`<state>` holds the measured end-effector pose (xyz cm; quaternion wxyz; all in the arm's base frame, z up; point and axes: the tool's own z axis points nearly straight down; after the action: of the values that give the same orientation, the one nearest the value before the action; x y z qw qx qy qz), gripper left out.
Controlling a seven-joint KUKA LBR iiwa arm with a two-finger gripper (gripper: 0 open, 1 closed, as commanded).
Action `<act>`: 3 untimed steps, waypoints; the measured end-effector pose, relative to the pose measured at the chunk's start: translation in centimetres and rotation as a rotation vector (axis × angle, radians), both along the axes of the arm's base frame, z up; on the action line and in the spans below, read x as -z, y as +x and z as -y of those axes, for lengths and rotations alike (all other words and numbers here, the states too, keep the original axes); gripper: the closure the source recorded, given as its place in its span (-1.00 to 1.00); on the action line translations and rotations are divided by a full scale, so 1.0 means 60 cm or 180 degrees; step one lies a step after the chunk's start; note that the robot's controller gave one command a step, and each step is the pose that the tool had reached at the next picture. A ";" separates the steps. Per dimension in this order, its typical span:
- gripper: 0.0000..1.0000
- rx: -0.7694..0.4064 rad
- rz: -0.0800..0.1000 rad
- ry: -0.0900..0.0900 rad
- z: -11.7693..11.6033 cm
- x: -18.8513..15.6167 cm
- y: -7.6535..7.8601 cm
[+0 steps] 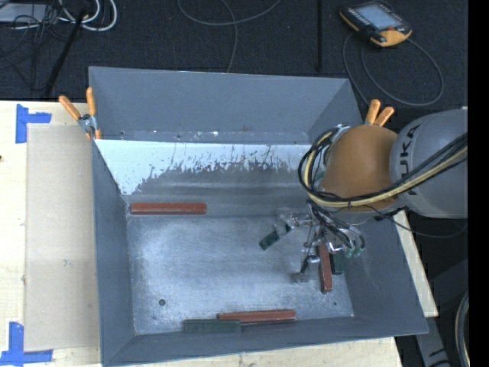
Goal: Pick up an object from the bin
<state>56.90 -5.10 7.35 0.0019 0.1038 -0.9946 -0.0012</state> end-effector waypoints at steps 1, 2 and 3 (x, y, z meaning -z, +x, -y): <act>-1.00 -0.0511 0.0013 -0.0003 0.008 -0.041 0.030; -1.00 -0.1484 0.0025 0.0003 0.079 -0.054 0.020; -1.00 -0.1593 0.0018 -0.0009 0.123 -0.065 0.048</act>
Offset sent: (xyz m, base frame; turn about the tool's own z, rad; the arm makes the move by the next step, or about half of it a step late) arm 0.0039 -0.0842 0.0364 -0.5320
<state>59.76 -12.51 11.28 -0.0005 0.3469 -0.9379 0.0010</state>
